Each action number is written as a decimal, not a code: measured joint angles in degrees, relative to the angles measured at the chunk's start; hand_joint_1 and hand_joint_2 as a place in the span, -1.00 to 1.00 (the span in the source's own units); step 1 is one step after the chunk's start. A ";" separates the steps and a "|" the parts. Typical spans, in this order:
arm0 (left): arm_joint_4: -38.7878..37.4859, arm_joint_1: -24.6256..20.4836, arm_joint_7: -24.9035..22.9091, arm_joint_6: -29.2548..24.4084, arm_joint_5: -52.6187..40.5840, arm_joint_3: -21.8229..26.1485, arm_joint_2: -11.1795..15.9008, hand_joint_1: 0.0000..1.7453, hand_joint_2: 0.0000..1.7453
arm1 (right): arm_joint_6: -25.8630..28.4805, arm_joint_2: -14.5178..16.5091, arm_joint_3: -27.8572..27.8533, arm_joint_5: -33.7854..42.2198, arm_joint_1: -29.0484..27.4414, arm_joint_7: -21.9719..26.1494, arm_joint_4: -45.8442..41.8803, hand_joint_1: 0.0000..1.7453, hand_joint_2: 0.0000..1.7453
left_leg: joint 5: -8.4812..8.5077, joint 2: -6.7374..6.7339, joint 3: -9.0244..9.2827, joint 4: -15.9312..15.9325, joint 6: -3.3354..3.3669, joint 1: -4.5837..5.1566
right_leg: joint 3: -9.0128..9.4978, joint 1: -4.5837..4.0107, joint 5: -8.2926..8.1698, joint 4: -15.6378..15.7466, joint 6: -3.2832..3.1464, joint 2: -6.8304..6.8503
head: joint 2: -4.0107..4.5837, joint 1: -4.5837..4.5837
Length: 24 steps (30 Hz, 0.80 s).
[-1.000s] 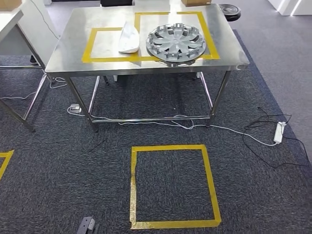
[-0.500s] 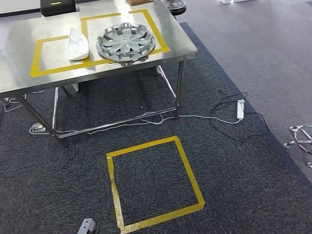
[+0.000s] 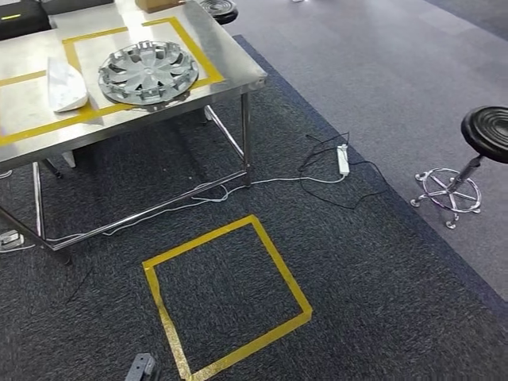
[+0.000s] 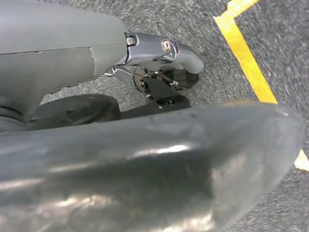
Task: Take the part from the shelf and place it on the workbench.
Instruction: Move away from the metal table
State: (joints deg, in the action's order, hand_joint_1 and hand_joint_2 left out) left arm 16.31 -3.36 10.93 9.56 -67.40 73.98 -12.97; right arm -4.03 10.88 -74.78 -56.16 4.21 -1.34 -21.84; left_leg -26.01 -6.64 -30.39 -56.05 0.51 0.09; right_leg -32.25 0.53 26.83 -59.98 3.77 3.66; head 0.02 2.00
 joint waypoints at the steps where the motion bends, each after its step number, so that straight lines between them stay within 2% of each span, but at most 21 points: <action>1: 0.00 -0.02 0.00 0.02 -0.01 -0.01 0.02 -1.00 -1.00 | 0.01 0.00 0.01 -0.01 0.13 0.01 0.01 -1.00 -1.00 | -0.02 -0.57 0.10 -0.06 -0.34 0.13 | 1.05 -0.11 -0.48 1.88 -0.39 0.77 | 0.00 0.08; 2: 0.00 -0.07 0.00 0.04 -0.01 -0.01 0.02 -1.00 -1.00 | 0.01 -0.01 0.01 -0.01 0.20 0.01 0.01 -1.00 -1.00 | 0.01 -1.15 0.18 -0.07 -0.69 0.22 | 1.07 -0.25 -0.57 2.41 -0.82 0.81 | 0.00 0.14; 3: 0.00 -0.16 0.00 0.05 -0.01 -0.01 0.02 -1.00 -1.00 | 0.02 -0.01 0.01 -0.02 0.16 0.01 0.01 -1.00 -1.00 | 0.06 -1.75 0.27 -0.04 -1.04 0.18 | 0.77 -0.31 -0.79 2.41 -1.22 0.03 | 0.00 0.18; 4: 0.00 -0.29 0.00 0.07 -0.01 -0.02 0.01 -1.00 -1.00 | 0.02 -0.01 0.01 -0.02 0.07 0.00 0.02 -1.00 -1.00 | -0.01 -1.75 0.29 -0.04 -1.46 0.04 | 0.55 -0.28 -0.97 2.45 -1.64 -0.70 | 0.00 0.19; 5: 0.00 -0.38 0.00 0.08 -0.01 -0.03 -0.01 -1.00 -1.00 | 0.03 -0.01 0.01 -0.02 -0.02 -0.01 0.02 -1.00 -1.00 | -0.55 -0.67 0.15 -0.45 -1.85 -0.11 | 0.39 -0.19 -1.19 2.57 -2.04 -1.38 | 0.00 0.18; 6: 0.00 -0.40 0.00 0.08 -0.02 -0.04 -0.01 -1.00 -1.00 | 0.03 -0.01 0.01 -0.02 -0.02 -0.02 0.02 -1.00 -1.00 | -1.80 1.11 -0.41 -1.86 -2.19 -0.24 | 0.32 -0.05 -1.50 2.71 -2.44 -2.09 | 0.00 0.21; 8: -0.01 -0.21 0.00 0.10 -0.06 -0.04 -0.01 -1.00 -1.00 | 0.04 0.00 0.01 -0.04 0.17 -0.03 0.02 -1.00 -1.00 | -5.80 5.03 -3.20 -8.35 -2.56 -0.39 | -0.06 0.12 -2.03 2.79 -2.94 -3.71 | 0.00 0.33; 9: -0.01 -0.06 0.00 0.09 -0.09 -0.04 0.00 -1.00 -1.00 | 0.05 0.00 0.01 -0.11 0.25 -0.02 0.02 -1.00 -1.00 | -7.64 5.88 -5.05 -12.43 -2.61 -0.40 | -0.31 0.12 -2.22 2.78 -3.03 -4.66 | 0.00 0.37; 10: -0.01 0.05 0.00 0.07 -0.15 -0.04 0.01 -1.00 -1.00 | 0.05 0.00 0.02 -0.28 0.26 -0.02 0.02 -1.00 -1.00 | -8.54 6.22 -6.48 -15.44 -2.61 -0.41 | -0.50 0.11 -2.36 2.77 -3.02 -5.67 | 0.00 0.38; 11: 0.00 0.11 0.00 0.01 -0.21 -0.04 0.01 -1.00 -1.00 | 0.06 0.00 0.04 -0.57 0.20 -0.05 0.02 -1.00 -1.00 | -8.31 6.37 -7.09 -16.60 -2.57 -0.42 | -0.61 0.11 -2.48 2.76 -2.94 -6.68 | 0.00 0.39; 12: 0.01 0.10 -0.01 -0.06 -0.26 -0.04 0.01 -1.00 -1.00 | 0.07 0.00 0.08 -0.97 0.11 -0.10 0.02 -1.00 -1.00 | -6.94 6.50 -6.61 -15.42 -2.49 -0.45 | -0.65 0.14 -2.58 2.75 -2.82 -7.64 | 0.00 0.38; 13: 0.01 0.06 -0.03 -0.14 -0.30 -0.04 0.03 -1.00 -1.00 | 0.07 0.00 0.15 -1.38 0.03 -0.17 0.02 -1.00 -1.00 | -4.78 6.96 -5.10 -12.18 -2.41 -0.53 | -0.66 0.21 -2.69 2.73 -2.65 -8.60 | 0.00 0.39; 15: 0.01 -0.01 -0.24 -0.30 -0.36 -0.04 0.05 -1.00 -1.00 | 0.06 0.00 0.34 -1.99 0.05 -0.39 0.02 -1.00 -1.00 | -1.28 9.71 -1.48 -4.25 -2.33 -0.95 | -0.89 0.24 -2.89 2.55 -2.14 -10.38 | 0.00 0.41; 16: 0.01 -0.07 -0.41 -0.39 -0.39 -0.05 0.05 -1.00 -1.00 | 0.05 0.00 0.43 -2.14 0.11 -0.51 0.02 -1.00 -1.00 | -0.53 10.93 -0.32 -1.60 -2.30 -1.10 | -1.16 0.25 -3.02 2.48 -1.79 -11.17 | 0.00 0.41; 17: 0.01 -0.12 -0.57 -0.48 -0.44 -0.06 0.04 -1.00 -1.00 | 0.05 0.00 0.50 -2.23 0.09 -0.63 0.02 -1.00 -1.00 | -0.48 11.71 0.14 -0.40 -2.19 -1.15 | -1.46 0.29 -3.17 2.49 -1.39 -11.84 | 0.00 0.44; 19: 0.01 -0.28 -0.75 -0.64 -0.50 -0.08 0.01 -1.00 -1.00 | 0.05 0.00 0.52 -2.30 -0.24 -0.83 0.02 -1.00 -1.00 | -0.41 10.78 0.15 -0.16 -1.59 -1.01 | -2.10 0.55 -3.53 2.75 -0.55 -12.80 | 0.00 0.44; 20: 0.01 -0.33 -0.77 -0.69 -0.52 -0.09 0.00 -1.00 -1.00 | 0.05 0.00 0.52 -2.31 -0.44 -0.91 0.03 -1.00 -1.00 | -0.26 10.08 0.15 -0.07 -1.17 -0.98 | -2.44 0.56 -3.33 2.44 -0.25 -11.96 | 0.00 0.42; 21: 0.02 -0.35 -0.77 -0.71 -0.53 -0.10 0.01 -1.00 -1.00 | 0.06 0.00 0.52 -2.31 -0.50 -0.97 0.03 -1.00 -1.00 | -0.11 9.24 0.16 0.04 -0.75 -0.95 | -3.19 0.50 -2.46 1.15 -0.05 -10.34 | 0.00 0.21; 23: 0.02 -0.20 -0.76 -0.69 -0.55 -0.10 0.03 -1.00 -1.00 | 0.06 0.00 0.54 -2.31 -0.22 -1.01 0.04 -1.00 -1.00 | -0.06 7.33 0.14 0.13 -0.20 -0.72 | -6.09 0.28 1.19 -5.17 0.15 -6.07 | 0.00 -0.17; 24: 0.02 -0.06 -0.76 -0.69 -0.56 -0.09 0.05 -1.00 -1.00 | 0.05 0.00 0.55 -2.32 -0.04 -1.01 0.05 -1.00 -1.00 | -0.10 6.31 0.12 0.11 -0.05 -0.55 | -7.96 0.28 3.24 -9.35 0.24 -4.87 | 0.00 -0.33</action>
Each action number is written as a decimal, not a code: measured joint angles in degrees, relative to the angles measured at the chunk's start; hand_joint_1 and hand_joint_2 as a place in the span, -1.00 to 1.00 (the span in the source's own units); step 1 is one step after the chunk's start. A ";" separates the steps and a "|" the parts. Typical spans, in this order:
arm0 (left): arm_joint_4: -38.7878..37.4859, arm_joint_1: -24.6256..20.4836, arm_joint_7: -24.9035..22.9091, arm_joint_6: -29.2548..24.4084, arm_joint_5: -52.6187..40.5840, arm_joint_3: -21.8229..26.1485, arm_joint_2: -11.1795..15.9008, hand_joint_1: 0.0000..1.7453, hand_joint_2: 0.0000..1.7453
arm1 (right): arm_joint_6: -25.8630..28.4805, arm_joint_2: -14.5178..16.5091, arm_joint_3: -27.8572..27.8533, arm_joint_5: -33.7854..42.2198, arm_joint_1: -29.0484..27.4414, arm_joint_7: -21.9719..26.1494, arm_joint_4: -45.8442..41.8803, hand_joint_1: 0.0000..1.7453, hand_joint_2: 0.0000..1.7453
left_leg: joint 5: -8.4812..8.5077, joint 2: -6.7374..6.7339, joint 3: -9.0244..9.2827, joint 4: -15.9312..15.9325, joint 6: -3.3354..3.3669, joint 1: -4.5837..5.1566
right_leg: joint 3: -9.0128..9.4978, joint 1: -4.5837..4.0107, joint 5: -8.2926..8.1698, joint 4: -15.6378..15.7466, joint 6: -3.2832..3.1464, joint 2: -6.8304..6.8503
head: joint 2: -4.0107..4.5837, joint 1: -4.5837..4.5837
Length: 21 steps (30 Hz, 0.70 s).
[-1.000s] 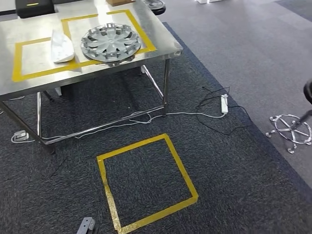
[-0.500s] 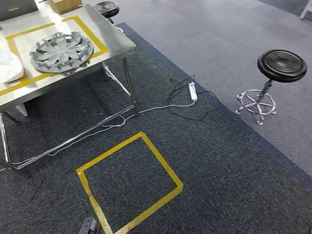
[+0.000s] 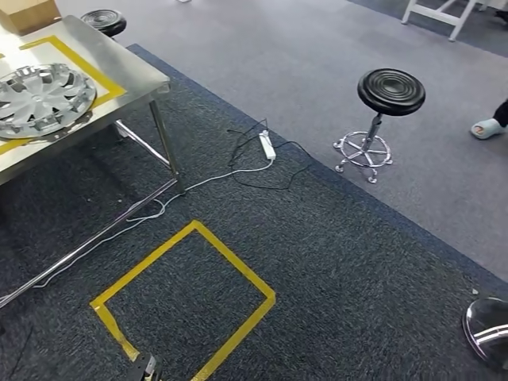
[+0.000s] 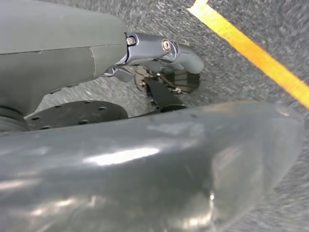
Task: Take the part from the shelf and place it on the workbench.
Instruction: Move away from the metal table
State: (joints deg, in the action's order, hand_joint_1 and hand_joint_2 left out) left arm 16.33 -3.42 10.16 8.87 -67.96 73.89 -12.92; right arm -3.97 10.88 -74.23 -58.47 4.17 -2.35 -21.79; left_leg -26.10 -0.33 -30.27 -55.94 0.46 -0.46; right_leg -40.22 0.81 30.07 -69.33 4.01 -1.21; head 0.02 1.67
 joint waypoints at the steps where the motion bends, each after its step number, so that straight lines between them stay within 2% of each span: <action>1: 0.00 0.09 0.00 -0.02 -0.02 0.01 0.02 -1.00 -1.00 | -0.01 0.00 0.01 -0.05 0.07 0.00 0.01 -1.00 -1.00 | -0.03 -1.02 -0.01 -0.02 0.04 0.12 | -1.40 0.01 1.34 -3.37 0.08 0.57 | 0.00 0.00; 2: 0.00 0.10 0.00 -0.04 -0.03 0.01 0.04 -1.00 -1.00 | -0.03 0.00 0.02 -0.14 0.02 -0.01 0.01 -1.00 -1.00 | -0.06 -1.94 -0.01 -0.04 0.05 0.18 | -1.81 0.01 1.66 -4.93 0.12 0.83 | 0.00 0.00; 3: 0.00 0.04 0.02 -0.07 -0.02 0.01 0.07 -1.00 -1.00 | -0.07 0.00 0.04 -0.26 -0.10 -0.02 0.02 -1.00 -1.00 | -0.10 -2.76 0.04 -0.05 0.01 0.21 | -1.01 0.02 0.91 -4.13 0.12 1.04 | 0.00 -0.01; 4: 0.00 -0.03 0.07 -0.07 0.03 0.01 0.07 -1.00 -1.00 | -0.11 0.00 0.08 -0.40 -0.20 -0.04 0.02 -1.00 -1.00 | -0.17 -3.51 0.14 -0.06 -0.08 0.21 | 0.92 0.02 -0.63 -1.12 0.08 1.47 | 0.00 -0.02; 5: 0.00 -0.09 0.11 -0.06 0.09 0.01 0.06 -1.00 -1.00 | -0.15 0.00 0.14 -0.53 -0.24 -0.06 0.02 -1.00 -1.00 | -0.28 -4.20 0.31 -0.07 -0.25 0.24 | 3.51 -0.02 -2.28 3.20 0.01 2.67 | 0.00 -0.03; 7: 0.00 -0.16 0.19 -0.01 0.23 0.01 0.09 -1.00 -1.00 | -0.20 0.02 0.36 -0.68 -0.06 -0.08 0.02 -1.00 -1.00 | -0.57 -5.41 0.59 -0.20 -0.82 0.51 | 7.31 -0.21 -4.29 9.73 -0.53 4.61 | 0.00 0.07; 8: 0.00 -0.21 0.19 0.01 0.27 0.01 0.11 -1.00 -1.00 | -0.21 0.03 0.44 -0.72 0.00 -0.08 0.02 -1.00 -1.00 | -0.62 -5.94 0.71 -0.22 -1.14 0.63 | 7.93 -0.37 -4.54 11.01 -0.90 5.02 | 0.00 0.13; 10: 0.00 -0.37 0.20 0.03 0.31 0.01 0.12 -1.00 -1.00 | -0.22 0.04 0.51 -0.78 -0.09 -0.08 0.02 -1.00 -1.00 | -0.58 -6.89 0.88 -0.10 -1.75 0.61 | 7.54 -0.59 -4.69 11.09 -1.76 3.80 | 0.00 0.20; 11: 0.00 -0.46 0.20 0.03 0.31 0.01 0.10 -1.00 -1.00 | -0.22 0.04 0.51 -0.80 -0.21 -0.09 0.02 -1.00 -1.00 | -0.82 -6.46 0.86 -0.22 -2.13 0.49 | 7.38 -0.57 -4.84 11.21 -2.13 3.18 | 0.00 0.22; 12: 0.00 -0.51 0.22 0.03 0.31 0.01 0.08 -1.00 -1.00 | -0.22 0.04 0.51 -0.82 -0.26 -0.11 0.02 -1.00 -1.00 | -1.65 -5.22 0.51 -1.07 -2.46 0.37 | 7.30 -0.47 -5.05 11.37 -2.53 2.56 | 0.00 0.27; 13: 0.00 -0.50 0.24 0.04 0.31 0.01 0.07 -1.00 -1.00 | -0.22 0.04 0.53 -0.83 -0.23 -0.12 0.02 -1.00 -1.00 | -3.17 -3.55 -0.38 -3.16 -2.73 0.28 | 7.28 -0.33 -5.27 11.53 -2.88 1.90 | 0.00 0.34; 14: 0.00 -0.43 0.26 0.04 0.31 0.01 0.07 -1.00 -1.00 | -0.23 0.05 0.56 -0.83 -0.16 -0.13 0.02 -1.00 -1.00 | -5.18 -1.70 -1.88 -6.53 -2.89 0.21 | 7.13 -0.25 -5.45 11.61 -3.13 1.18 | 0.00 0.45; 15: 0.00 -0.29 0.28 0.02 0.31 0.01 0.07 -1.00 -1.00 | -0.23 0.05 0.59 -0.83 -0.07 -0.13 0.03 -1.00 -1.00 | -7.27 -0.58 -3.79 -10.68 -2.91 0.20 | 6.98 -0.25 -5.58 11.62 -3.30 0.42 | 0.00 0.50; 16: 0.00 -0.17 0.25 -0.01 0.31 0.01 0.06 -1.00 -1.00 | -0.24 0.06 0.63 -0.83 -0.01 -0.13 0.03 -1.00 -1.00 | -8.76 -0.12 -5.63 -14.49 -2.90 0.20 | 6.83 -0.27 -5.67 11.62 -3.38 -0.43 | 0.00 0.53; 17: 0.00 -0.08 0.21 -0.04 0.30 0.01 0.06 -1.00 -1.00 | -0.25 0.07 0.68 -0.83 -0.02 -0.13 0.04 -1.00 -1.00 | -9.18 0.06 -6.85 -16.83 -2.87 0.21 | 6.74 -0.29 -5.75 11.61 -3.37 -1.31 | 0.00 0.55; 18: 0.00 -0.05 0.18 -0.07 0.30 0.01 0.05 -1.00 -1.00 | -0.25 0.07 0.72 -0.83 -0.09 -0.14 0.05 -1.00 -1.00 | -8.33 0.15 -7.05 -16.90 -2.80 0.19 | 6.69 -0.28 -5.85 11.61 -3.29 -2.23 | 0.00 0.54; 19: 0.00 -0.06 0.14 -0.08 0.30 0.01 0.05 -1.00 -1.00 | -0.25 0.07 0.75 -0.83 -0.15 -0.15 0.07 -1.00 -1.00 | -6.44 0.41 -6.13 -14.67 -2.72 0.13 | 6.67 -0.24 -5.96 11.60 -3.15 -3.17 | 0.00 0.55; 20: 0.00 -0.09 0.13 -0.09 0.30 0.01 0.07 -1.00 -1.00 | -0.26 0.07 0.79 -0.84 -0.18 -0.16 0.08 -1.00 -1.00 | -4.06 1.32 -4.35 -10.81 -2.66 -0.01 | 6.65 -0.16 -6.08 11.58 -2.95 -4.11 | 0.00 0.56; 21: 0.00 -0.11 0.13 -0.10 0.30 0.01 0.08 -1.00 -1.00 | -0.29 0.07 0.84 -0.84 -0.15 -0.17 0.08 -1.00 -1.00 | -2.13 2.81 -2.42 -6.60 -2.58 -0.18 | 6.56 -0.16 -6.18 11.48 -2.67 -4.98 | 0.00 0.59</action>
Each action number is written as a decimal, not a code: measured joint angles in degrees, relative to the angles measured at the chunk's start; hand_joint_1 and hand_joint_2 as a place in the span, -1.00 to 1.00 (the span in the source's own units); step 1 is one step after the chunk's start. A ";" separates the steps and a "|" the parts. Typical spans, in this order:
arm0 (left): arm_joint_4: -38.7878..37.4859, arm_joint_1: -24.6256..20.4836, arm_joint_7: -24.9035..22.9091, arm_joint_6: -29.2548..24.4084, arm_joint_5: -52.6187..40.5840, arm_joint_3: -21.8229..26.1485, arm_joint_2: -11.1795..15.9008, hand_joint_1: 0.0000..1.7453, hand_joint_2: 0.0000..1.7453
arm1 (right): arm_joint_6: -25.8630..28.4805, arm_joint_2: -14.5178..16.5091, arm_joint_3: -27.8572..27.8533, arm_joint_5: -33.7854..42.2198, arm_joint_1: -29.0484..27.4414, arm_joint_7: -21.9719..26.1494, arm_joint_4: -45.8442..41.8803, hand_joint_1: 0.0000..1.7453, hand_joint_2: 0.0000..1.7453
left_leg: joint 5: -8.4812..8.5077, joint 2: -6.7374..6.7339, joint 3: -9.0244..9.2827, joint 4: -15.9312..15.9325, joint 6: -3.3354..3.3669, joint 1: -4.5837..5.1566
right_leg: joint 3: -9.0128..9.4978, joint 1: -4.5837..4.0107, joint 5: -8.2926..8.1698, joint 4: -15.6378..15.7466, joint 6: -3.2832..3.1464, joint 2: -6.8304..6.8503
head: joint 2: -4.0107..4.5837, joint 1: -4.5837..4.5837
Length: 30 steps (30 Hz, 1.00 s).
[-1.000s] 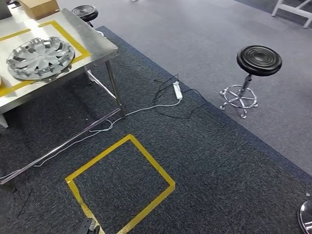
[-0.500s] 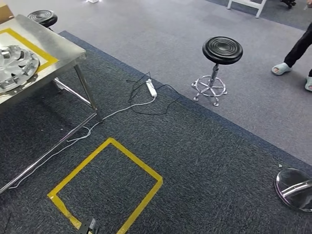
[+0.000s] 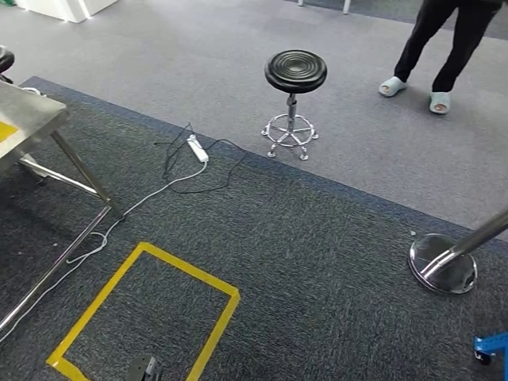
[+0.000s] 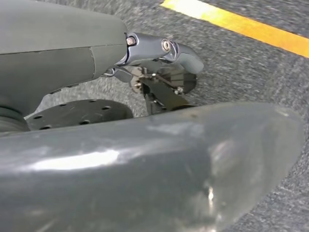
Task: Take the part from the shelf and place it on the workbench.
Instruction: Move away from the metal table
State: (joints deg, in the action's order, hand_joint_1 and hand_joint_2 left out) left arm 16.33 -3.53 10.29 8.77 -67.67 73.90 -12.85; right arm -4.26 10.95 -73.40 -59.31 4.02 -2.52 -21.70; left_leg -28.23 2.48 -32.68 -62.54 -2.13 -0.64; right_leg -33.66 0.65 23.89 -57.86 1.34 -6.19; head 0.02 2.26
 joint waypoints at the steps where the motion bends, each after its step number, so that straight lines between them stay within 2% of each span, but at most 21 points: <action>1: 0.00 -0.04 -0.02 -0.01 0.00 0.00 0.01 -1.00 -1.00 | -0.03 0.00 0.05 -0.01 0.09 0.00 0.00 -1.00 -1.00 | 1.14 1.36 1.53 3.37 0.07 -0.17 | -0.22 0.02 -0.11 -0.12 0.30 -0.81 | 0.00 0.02; 2: 0.00 -0.10 -0.05 -0.02 0.00 0.00 0.00 -1.00 -1.00 | -0.05 0.00 0.10 -0.01 0.15 0.01 0.00 -1.00 -1.00 | 1.54 2.41 2.37 5.37 0.19 -0.25 | -0.50 0.07 -0.24 -0.17 0.66 -1.49 | 0.00 0.02; 3: 0.00 -0.15 -0.09 -0.03 0.00 0.00 -0.01 -1.00 -1.00 | -0.07 0.00 0.13 -0.01 0.10 0.01 0.00 -1.00 -1.00 | 1.44 2.65 2.61 6.11 0.44 -0.17 | -0.79 0.15 -0.44 -0.10 1.09 -2.16 | 0.00 0.07; 4: 0.00 -0.22 -0.13 -0.03 0.00 0.00 -0.02 -1.00 -1.00 | -0.07 0.00 0.15 -0.01 -0.06 0.00 0.00 -1.00 -1.00 | 1.47 2.09 2.62 6.26 0.78 -0.09 | -1.12 0.33 -0.68 0.13 1.53 -2.85 | 0.00 0.07; 5: 0.00 -0.30 -0.15 -0.03 0.00 0.00 -0.03 -1.00 -1.00 | -0.07 0.00 0.15 -0.01 -0.29 -0.01 0.00 -1.00 -1.00 | 1.65 1.37 2.63 6.37 1.23 -0.05 | -1.36 0.44 -0.79 0.19 1.87 -2.72 | 0.00 0.10; 7: 0.00 -0.36 -0.15 -0.03 0.00 0.00 -0.05 -1.00 -1.00 | -0.07 0.00 0.15 -0.03 -0.50 -0.02 0.00 -1.00 -1.00 | 1.98 -0.23 2.69 6.66 2.11 -0.04 | -2.67 0.35 0.73 -2.05 2.26 0.41 | 0.00 -0.20; 9: 0.00 -0.16 -0.14 -0.01 -0.01 0.01 -0.05 -1.00 -1.00 | -0.08 0.02 0.17 -0.06 -0.22 -0.02 0.00 -1.00 -1.00 | 1.97 -2.13 2.69 6.75 2.59 0.18 | -5.94 0.19 4.84 -9.32 2.51 4.51 | 0.00 -0.52; 11: 0.00 0.06 -0.13 0.05 -0.08 0.02 -0.01 -1.00 -1.00 | -0.08 0.11 0.20 -0.17 -0.06 -0.03 0.00 -1.00 -1.00 | 1.88 -4.17 2.69 6.73 2.70 0.37 | -8.85 0.22 7.72 -16.16 2.80 5.72 | 0.00 -0.54; 12: 0.00 0.05 -0.11 0.10 -0.13 0.02 0.01 -1.00 -1.00 | -0.04 0.16 0.21 -0.27 -0.14 -0.05 0.00 -1.00 -1.00 | 1.83 -5.03 2.72 6.71 2.68 0.41 | -8.84 0.22 7.58 -16.72 2.87 5.89 | 0.00 -0.55; 13: 0.00 0.00 -0.09 0.15 -0.18 0.02 0.01 -1.00 -1.00 | 0.01 0.19 0.21 -0.37 -0.23 -0.08 0.00 -1.00 -1.00 | 1.77 -5.81 2.82 6.71 2.60 0.42 | -7.59 0.23 6.45 -14.88 2.87 6.13 | 0.00 -0.55; 14: 0.00 -0.05 -0.07 0.19 -0.25 0.01 -0.01 -1.00 -1.00 | 0.07 0.20 0.20 -0.45 -0.29 -0.11 -0.01 -1.00 -1.00 | 1.65 -6.54 2.99 6.69 2.43 0.42 | -5.29 0.22 4.71 -11.10 2.83 6.76 | 0.00 -0.56; 16: 0.00 -0.09 -0.06 0.21 -0.45 -0.03 0.00 -1.00 -1.00 | 0.14 0.28 0.21 -0.49 -0.15 -0.22 -0.01 -1.00 -1.00 | 1.26 -7.85 3.34 6.58 1.85 0.68 | -0.85 0.04 2.09 -3.50 2.37 9.03 | 0.00 -0.52; 18: 0.00 -0.17 -0.06 0.17 -0.71 -0.09 0.05 -1.00 -1.00 | 0.15 0.40 0.22 -0.47 -0.02 -0.40 -0.02 -1.00 -1.00 | 1.02 -8.91 3.63 6.47 1.20 0.92 | 0.56 -0.22 1.43 -0.81 1.59 9.86 | 0.00 -0.37; 20: 0.00 -0.35 -0.06 0.15 -0.85 -0.18 0.04 -1.00 -1.00 | 0.16 0.44 0.21 -0.44 -0.14 -0.57 -0.03 -1.00 -1.00 | 0.92 -9.71 3.79 6.51 0.54 0.75 | 0.24 -0.30 1.19 -0.78 0.75 8.49 | 0.00 -0.27; 22: 0.00 -0.47 -0.04 0.15 -0.88 -0.31 0.01 -1.00 -1.00 | 0.16 0.46 0.20 -0.41 -0.21 -0.67 -0.04 -1.00 -1.00 | -0.62 -7.72 3.09 4.76 -0.12 0.47 | 0.12 -0.15 0.87 -0.52 0.00 7.16 | 0.00 -0.09; 24: 0.00 -0.38 0.09 0.27 -0.90 -0.49 -0.01 -1.00 -1.00 | 0.15 0.48 0.21 -0.37 -0.08 -0.69 -0.04 -1.00 -1.00 | -4.27 -4.27 0.10 -1.66 -0.41 0.35 | -0.02 -0.01 0.60 -0.37 -0.46 5.73 | 0.00 0.32; 26: 0.00 -0.13 0.43 0.59 -0.91 -0.67 -0.01 -1.00 -1.00 | 0.13 0.48 0.21 -0.33 -0.01 -0.70 -0.06 -1.00 -1.00 | -6.90 -2.94 -3.75 -9.03 -0.39 0.36 | -0.22 -0.04 0.49 -0.37 -0.61 4.04 | 0.00 0.58; 27: 0.00 -0.04 0.63 0.75 -0.91 -0.75 -0.01 -1.00 -1.00 | 0.11 0.48 0.20 -0.32 -0.08 -0.74 -0.07 -1.00 -1.00 | -6.61 -2.75 -4.70 -10.40 -0.31 0.36 | -0.25 -0.06 0.46 -0.37 -0.60 3.14 | 0.00 0.62; 28: 0.00 0.00 0.80 0.89 -0.92 -0.84 -0.01 -1.00 -1.00 | 0.10 0.48 0.20 -0.32 -0.15 -0.78 -0.08 -1.00 -1.00 | -5.22 -2.57 -4.64 -9.61 -0.18 0.36 | -0.23 -0.07 0.41 -0.38 -0.54 2.23 | 0.00 0.63; 29: 0.00 0.00 0.92 0.96 -0.92 -0.92 0.01 -1.00 -1.00 | 0.09 0.49 0.20 -0.31 -0.18 -0.82 -0.09 -1.00 -1.00 | -3.00 -2.08 -3.60 -6.84 -0.03 0.33 | -0.20 -0.04 0.35 -0.39 -0.44 1.30 | 0.00 0.62; 30: 0.00 -0.01 0.97 0.99 -0.92 -0.98 0.03 -1.00 -1.00 | 0.07 0.53 0.20 -0.31 -0.17 -0.86 -0.10 -1.00 -1.00 | -0.67 -0.68 -2.05 -3.06 0.10 0.22 | -0.22 0.04 0.27 -0.39 -0.29 0.47 | 0.00 0.64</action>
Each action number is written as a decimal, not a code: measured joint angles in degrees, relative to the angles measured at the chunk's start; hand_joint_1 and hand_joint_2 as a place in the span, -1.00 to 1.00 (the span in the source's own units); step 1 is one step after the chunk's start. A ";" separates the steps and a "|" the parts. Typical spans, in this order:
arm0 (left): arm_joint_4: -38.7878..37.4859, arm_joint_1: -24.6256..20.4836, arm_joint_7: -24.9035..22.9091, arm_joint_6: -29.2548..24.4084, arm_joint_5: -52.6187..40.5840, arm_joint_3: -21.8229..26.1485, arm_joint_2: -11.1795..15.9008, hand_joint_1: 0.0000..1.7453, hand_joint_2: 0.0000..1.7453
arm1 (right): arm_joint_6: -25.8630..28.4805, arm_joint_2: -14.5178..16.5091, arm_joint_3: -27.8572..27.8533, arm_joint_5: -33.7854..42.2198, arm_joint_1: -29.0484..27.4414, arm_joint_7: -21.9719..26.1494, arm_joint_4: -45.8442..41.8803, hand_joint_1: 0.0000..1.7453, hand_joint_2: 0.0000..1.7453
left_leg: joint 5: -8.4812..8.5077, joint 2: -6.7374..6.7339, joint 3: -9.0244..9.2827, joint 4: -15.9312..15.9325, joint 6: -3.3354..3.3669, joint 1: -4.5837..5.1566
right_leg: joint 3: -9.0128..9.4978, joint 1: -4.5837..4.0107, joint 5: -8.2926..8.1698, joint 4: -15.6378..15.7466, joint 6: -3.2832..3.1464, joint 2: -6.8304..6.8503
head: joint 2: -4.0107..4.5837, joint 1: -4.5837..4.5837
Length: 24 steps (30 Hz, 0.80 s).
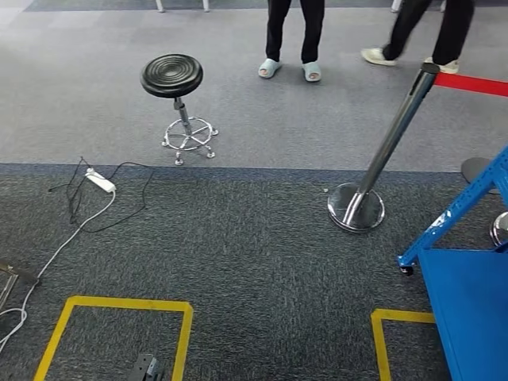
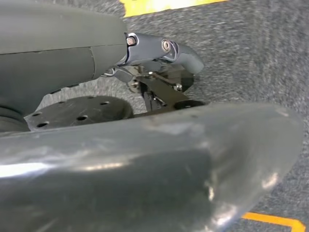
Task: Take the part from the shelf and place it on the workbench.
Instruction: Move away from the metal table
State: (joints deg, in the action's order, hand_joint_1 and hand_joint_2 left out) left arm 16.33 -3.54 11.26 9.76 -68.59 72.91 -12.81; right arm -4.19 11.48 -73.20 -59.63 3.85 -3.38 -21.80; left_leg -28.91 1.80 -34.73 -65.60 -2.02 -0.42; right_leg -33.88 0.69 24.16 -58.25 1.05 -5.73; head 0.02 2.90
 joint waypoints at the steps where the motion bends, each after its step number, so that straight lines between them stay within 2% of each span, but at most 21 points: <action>1: 0.00 0.01 0.03 0.01 0.00 -0.04 0.02 -1.00 -1.00 | -0.02 0.04 0.00 0.00 0.10 -0.01 -0.01 -1.00 -1.00 | 1.67 1.76 1.59 3.82 0.16 -0.15 | -0.14 -0.02 -0.06 -0.13 0.23 -0.85 | 0.00 0.01; 2: 0.00 -0.02 0.04 0.00 0.00 -0.06 0.04 -1.00 -1.00 | -0.03 0.08 0.00 0.01 0.20 -0.01 -0.03 -1.00 -1.00 | 2.58 3.23 2.74 6.64 0.23 -0.30 | -0.42 -0.03 -0.14 -0.24 0.50 -1.62 | 0.00 0.02; 3: 0.00 -0.05 0.04 -0.01 -0.01 -0.08 0.05 -1.00 -1.00 | -0.03 0.10 0.00 0.01 0.22 -0.01 -0.05 -1.00 -1.00 | 2.79 4.26 3.32 8.24 0.31 -0.38 | -0.75 -0.01 -0.27 -0.29 0.84 -2.32 | 0.00 0.02; 4: 0.00 -0.08 0.01 -0.01 -0.02 -0.10 0.05 -1.00 -1.00 | -0.06 0.10 0.00 -0.01 0.14 -0.01 -0.07 -1.00 -1.00 | 2.64 4.19 3.51 8.88 0.48 -0.35 | -1.12 0.02 -0.42 -0.24 1.23 -3.05 | 0.00 0.00; 5: 0.00 -0.14 -0.09 -0.02 -0.03 -0.12 0.04 -1.00 -1.00 | -0.11 0.10 0.00 -0.02 -0.05 -0.01 -0.08 -1.00 -1.00 | 2.66 3.49 3.50 9.01 0.69 -0.34 | -1.43 0.17 -0.61 -0.07 1.62 -3.76 | 0.00 -0.02; 6: 0.00 -0.20 -0.24 -0.04 -0.04 -0.14 0.04 -1.00 -1.00 | -0.17 0.10 0.00 -0.05 -0.27 -0.01 -0.08 -1.00 -1.00 | 2.78 2.74 3.58 9.18 1.04 -0.33 | -1.68 0.22 -0.57 -0.15 1.92 -3.56 | 0.00 -0.02; 7: 0.00 -0.24 -0.41 -0.07 -0.03 -0.15 0.04 -1.00 -1.00 | -0.22 0.10 -0.01 -0.09 -0.38 -0.01 -0.08 -1.00 -1.00 | 2.91 1.86 3.68 9.34 1.44 -0.31 | -2.20 0.13 0.02 -0.96 2.12 -2.36 | 0.00 -0.16; 8: 0.00 -0.25 -0.60 -0.09 -0.02 -0.15 0.04 -1.00 -1.00 | -0.25 0.10 -0.01 -0.11 -0.32 -0.01 -0.08 -1.00 -1.00 | 2.97 0.89 3.77 9.51 1.79 -0.29 | -3.18 -0.02 1.33 -2.99 2.26 -0.46 | 0.00 -0.32; 9: 0.00 -0.20 -0.75 -0.12 -0.01 -0.14 0.05 -1.00 -1.00 | -0.27 0.10 -0.01 -0.13 -0.17 0.00 -0.09 -1.00 -1.00 | 2.95 -0.13 3.83 9.55 2.04 -0.15 | -4.72 -0.17 3.26 -6.30 2.32 1.93 | 0.00 -0.43; 10: 0.00 -0.09 -0.85 -0.11 -0.01 -0.13 0.09 -1.00 -1.00 | -0.30 0.11 -0.01 -0.14 0.02 0.02 -0.09 -1.00 -1.00 | 2.88 -1.17 3.85 9.55 2.23 0.00 | -6.63 -0.23 5.41 -10.39 2.41 3.67 | 0.00 -0.57; 11: 0.00 0.01 -0.91 -0.09 -0.01 -0.12 0.13 -1.00 -1.00 | -0.33 0.12 0.00 -0.15 0.14 0.04 -0.10 -1.00 -1.00 | 2.83 -2.22 3.87 9.54 2.30 0.11 | -8.39 -0.18 7.14 -14.30 2.53 4.63 | 0.00 -0.57; 12: 0.00 0.06 -0.90 -0.07 -0.02 -0.12 0.18 -1.00 -1.00 | -0.35 0.12 0.00 -0.18 0.13 0.06 -0.10 -1.00 -1.00 | 2.77 -3.19 3.90 9.53 2.32 0.16 | -9.42 -0.10 7.95 -16.82 2.63 5.11 | 0.00 -0.56; 13: 0.00 0.04 -0.86 -0.05 -0.03 -0.13 0.22 -1.00 -1.00 | -0.36 0.13 0.00 -0.22 0.04 0.08 -0.10 -1.00 -1.00 | 2.71 -4.04 3.96 9.52 2.26 0.15 | -9.27 -0.01 7.61 -17.07 2.74 5.41 | 0.00 -0.58; 14: 0.00 0.00 -0.81 -0.04 -0.04 -0.14 0.23 -1.00 -1.00 | -0.35 0.13 -0.01 -0.26 -0.06 0.08 -0.10 -1.00 -1.00 | 2.60 -4.81 4.07 9.50 2.13 0.11 | -7.91 0.08 6.33 -14.98 2.84 5.78 | 0.00 -0.58; 16: 0.00 -0.05 -0.74 -0.03 -0.05 -0.14 0.27 -1.00 -1.00 | -0.34 0.16 -0.01 -0.33 -0.06 0.09 -0.11 -1.00 -1.00 | 2.19 -6.14 4.45 9.38 1.59 0.14 | -3.08 0.12 2.99 -6.88 2.96 7.99 | 0.00 -0.65; 17: 0.00 -0.04 -0.72 -0.03 -0.07 -0.15 0.32 -1.00 -1.00 | -0.33 0.20 -0.01 -0.36 0.06 0.10 -0.14 -1.00 -1.00 | 1.94 -6.66 4.65 9.22 1.25 0.27 | -1.16 0.11 1.91 -3.66 2.75 9.01 | 0.00 -0.64; 18: 0.00 -0.07 -0.69 -0.03 -0.09 -0.15 0.37 -1.00 -1.00 | -0.32 0.23 0.00 -0.37 0.15 0.11 -0.17 -1.00 -1.00 | 1.76 -7.13 4.86 9.13 0.93 0.40 | -0.05 0.02 1.43 -1.78 2.40 9.67 | 0.00 -0.56; 19: 0.00 -0.12 -0.66 -0.04 -0.13 -0.15 0.41 -1.00 -1.00 | -0.31 0.26 0.00 -0.37 0.19 0.13 -0.21 -1.00 -1.00 | 1.67 -7.58 5.03 9.12 0.61 0.49 | 0.17 -0.13 1.44 -1.29 1.92 9.68 | 0.00 -0.50; 21: 0.00 -0.32 -0.63 -0.05 -0.22 -0.17 0.39 -1.00 -1.00 | -0.27 0.26 0.00 -0.38 0.08 0.10 -0.30 -1.00 -1.00 | 1.57 -8.15 5.35 9.25 -0.04 0.27 | -0.05 -0.23 1.26 -1.22 0.93 8.31 | 0.00 -0.32; 23: 0.00 -0.40 -0.61 -0.04 -0.34 -0.20 0.37 -1.00 -1.00 | -0.24 0.26 0.00 -0.39 0.04 0.07 -0.37 -1.00 -1.00 | 0.03 -6.09 4.69 7.58 -0.61 -0.03 | -0.16 -0.11 0.98 -0.98 0.12 7.03 | 0.00 -0.25; 24: 0.00 -0.36 -0.60 -0.04 -0.38 -0.21 0.36 -1.00 -1.00 | -0.22 0.26 0.00 -0.39 0.11 0.08 -0.40 -1.00 -1.00 | -1.67 -4.48 3.44 4.85 -0.78 -0.13 | -0.20 -0.02 0.84 -0.89 -0.19 6.32 | 0.00 -0.15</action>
State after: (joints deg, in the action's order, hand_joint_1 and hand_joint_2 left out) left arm 16.33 -3.91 10.66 9.72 -68.97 72.70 -12.46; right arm -4.41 11.74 -73.20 -60.02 3.97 -3.30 -22.20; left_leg -30.58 -2.68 -31.28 -60.75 -2.81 -0.54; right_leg -34.08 0.68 24.99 -59.14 0.86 0.60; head 0.02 2.75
